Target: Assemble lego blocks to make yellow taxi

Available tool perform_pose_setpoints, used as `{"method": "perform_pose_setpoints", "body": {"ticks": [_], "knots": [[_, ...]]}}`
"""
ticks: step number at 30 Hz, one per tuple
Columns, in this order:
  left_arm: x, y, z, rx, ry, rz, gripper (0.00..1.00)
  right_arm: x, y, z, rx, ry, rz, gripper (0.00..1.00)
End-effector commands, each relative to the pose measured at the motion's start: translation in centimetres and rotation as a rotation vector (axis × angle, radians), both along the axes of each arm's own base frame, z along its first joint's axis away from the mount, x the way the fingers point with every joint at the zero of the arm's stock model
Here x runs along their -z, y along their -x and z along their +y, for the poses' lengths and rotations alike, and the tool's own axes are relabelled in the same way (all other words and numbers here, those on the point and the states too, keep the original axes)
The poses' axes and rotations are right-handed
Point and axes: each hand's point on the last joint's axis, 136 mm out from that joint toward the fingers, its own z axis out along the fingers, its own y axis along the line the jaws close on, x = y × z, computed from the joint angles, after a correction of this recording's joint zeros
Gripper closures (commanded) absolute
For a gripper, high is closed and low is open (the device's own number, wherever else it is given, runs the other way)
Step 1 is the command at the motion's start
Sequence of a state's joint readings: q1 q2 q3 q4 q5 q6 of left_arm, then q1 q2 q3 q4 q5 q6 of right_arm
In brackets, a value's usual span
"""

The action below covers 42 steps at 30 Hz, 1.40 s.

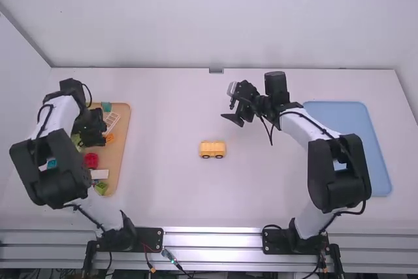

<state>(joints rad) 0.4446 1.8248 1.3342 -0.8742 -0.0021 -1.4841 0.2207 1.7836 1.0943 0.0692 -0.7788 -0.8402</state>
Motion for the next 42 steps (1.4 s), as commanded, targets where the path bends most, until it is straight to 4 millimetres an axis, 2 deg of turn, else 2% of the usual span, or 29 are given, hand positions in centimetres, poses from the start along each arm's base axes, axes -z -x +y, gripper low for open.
{"method": "perform_pose_setpoints", "body": {"ticks": [1, 3, 12, 18, 24, 32, 42], "knots": [[1.1, 0.5, 0.1, -0.096, -0.003, 0.043, 0.31, 0.4, 0.2, 0.1, -0.004, -0.003, 0.020, 0.01], [1.5, 0.7, 0.2, -0.120, -0.008, 0.061, 0.34, 0.4, 0.2, 0.1, -0.004, -0.002, 0.021, 0.01], [3.5, -0.2, 1.0, -0.123, -0.040, 0.026, 0.34, 0.4, 0.2, 0.2, -0.004, -0.007, 0.022, 0.01], [4.9, -0.8, 0.7, -0.120, -0.018, 0.011, 0.35, 0.2, 0.0, 0.2, 0.020, -0.024, 0.049, 0.01], [5.2, -0.6, 0.8, -0.121, -0.025, 0.018, 0.36, 0.2, 0.0, 0.2, 0.020, -0.024, 0.049, 0.01], [6.6, -0.4, 0.5, -0.140, -0.019, -0.005, 0.41, 0.3, 0.1, 0.2, 0.021, -0.022, 0.056, 0.01], [7.3, -1.2, 0.4, -0.150, -0.038, -0.045, 0.38, 0.4, 0.2, 0.2, 0.021, -0.022, 0.060, 0.01]]}}
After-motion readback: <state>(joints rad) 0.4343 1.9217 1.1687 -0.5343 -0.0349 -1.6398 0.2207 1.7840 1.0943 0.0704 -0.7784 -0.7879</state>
